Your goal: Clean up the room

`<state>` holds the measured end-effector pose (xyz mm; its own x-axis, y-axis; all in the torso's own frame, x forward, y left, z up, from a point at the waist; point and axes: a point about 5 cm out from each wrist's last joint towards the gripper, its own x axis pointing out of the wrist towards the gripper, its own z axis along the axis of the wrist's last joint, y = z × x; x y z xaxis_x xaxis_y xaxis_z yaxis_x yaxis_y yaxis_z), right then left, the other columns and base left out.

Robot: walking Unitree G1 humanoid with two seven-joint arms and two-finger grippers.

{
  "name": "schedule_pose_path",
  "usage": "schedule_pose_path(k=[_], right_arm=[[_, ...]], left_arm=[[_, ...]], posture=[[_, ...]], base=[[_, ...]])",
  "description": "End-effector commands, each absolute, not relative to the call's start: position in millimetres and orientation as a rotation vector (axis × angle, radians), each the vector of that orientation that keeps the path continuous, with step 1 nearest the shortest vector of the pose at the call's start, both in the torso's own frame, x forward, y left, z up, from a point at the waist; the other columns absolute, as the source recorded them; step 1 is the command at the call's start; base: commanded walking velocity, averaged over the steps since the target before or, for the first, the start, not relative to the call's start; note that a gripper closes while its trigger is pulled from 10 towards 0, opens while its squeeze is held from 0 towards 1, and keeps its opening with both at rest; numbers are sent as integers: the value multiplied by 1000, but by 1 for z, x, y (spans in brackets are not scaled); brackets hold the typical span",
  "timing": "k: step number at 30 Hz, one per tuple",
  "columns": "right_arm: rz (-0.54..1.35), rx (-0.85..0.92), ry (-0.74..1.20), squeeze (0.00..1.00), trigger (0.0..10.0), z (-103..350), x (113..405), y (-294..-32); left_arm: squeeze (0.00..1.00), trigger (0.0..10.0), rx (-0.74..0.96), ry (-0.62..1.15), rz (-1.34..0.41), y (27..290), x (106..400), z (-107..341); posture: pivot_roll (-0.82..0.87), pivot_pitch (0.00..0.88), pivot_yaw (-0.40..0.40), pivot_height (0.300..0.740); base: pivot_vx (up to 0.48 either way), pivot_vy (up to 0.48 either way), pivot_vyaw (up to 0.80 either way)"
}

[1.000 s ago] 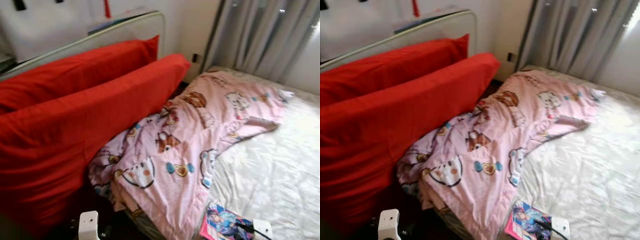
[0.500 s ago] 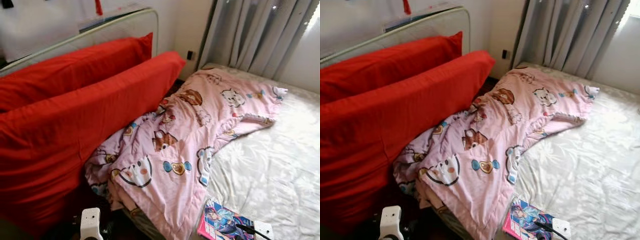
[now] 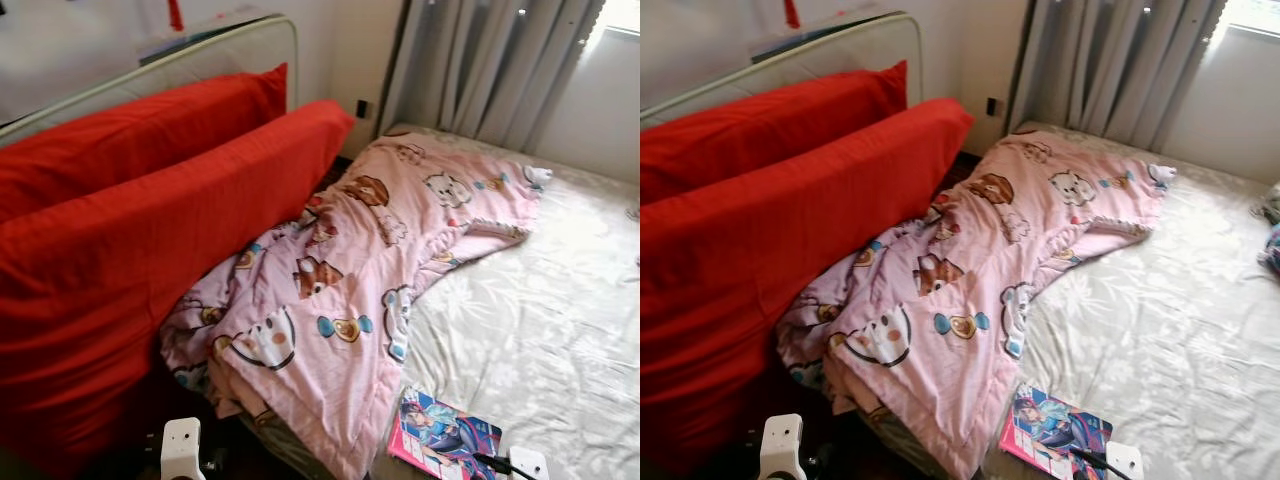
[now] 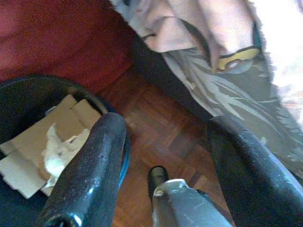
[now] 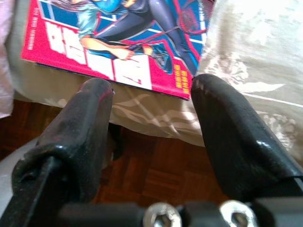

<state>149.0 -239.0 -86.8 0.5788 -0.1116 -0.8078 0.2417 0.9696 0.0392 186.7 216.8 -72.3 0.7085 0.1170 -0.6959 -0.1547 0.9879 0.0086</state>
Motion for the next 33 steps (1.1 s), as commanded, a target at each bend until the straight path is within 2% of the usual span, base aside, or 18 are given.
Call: schedule_pose_path(k=[1, 5, 12, 24, 30, 33], right_arm=[[-226, 156, 927, 0, 10000, -86, 148, -243], [-226, 157, 930, 0, 10000, -86, 148, -243], [-224, 160, 927, 0, 10000, -86, 149, -243], [-226, 160, 924, 0, 10000, -86, 149, -243], [-225, 161, 926, 0, 10000, -86, 148, -243], [-222, 160, 932, 0, 10000, -86, 148, -242]], left_arm=[[0, 10000, -40, 790, 141, 217, 184, -74], [0, 10000, -48, 789, 142, 216, 184, -74], [0, 10000, -45, 792, 137, 209, 188, -74], [0, 10000, -45, 796, 141, 214, 184, -75], [0, 10000, -47, 803, 146, 217, 180, -76], [0, 10000, -42, 805, 147, 218, 180, -76]], posture=[[83, 0, -39, 720], [84, 0, -41, 720], [85, 0, -42, 720], [86, 0, -39, 720], [86, 0, -39, 720], [86, 0, -38, 720]], base=[[0, 0, 0], [-203, 0, 0], [-190, 0, -674], [0, 0, 0], [-323, 0, 0], [0, 0, -192]])
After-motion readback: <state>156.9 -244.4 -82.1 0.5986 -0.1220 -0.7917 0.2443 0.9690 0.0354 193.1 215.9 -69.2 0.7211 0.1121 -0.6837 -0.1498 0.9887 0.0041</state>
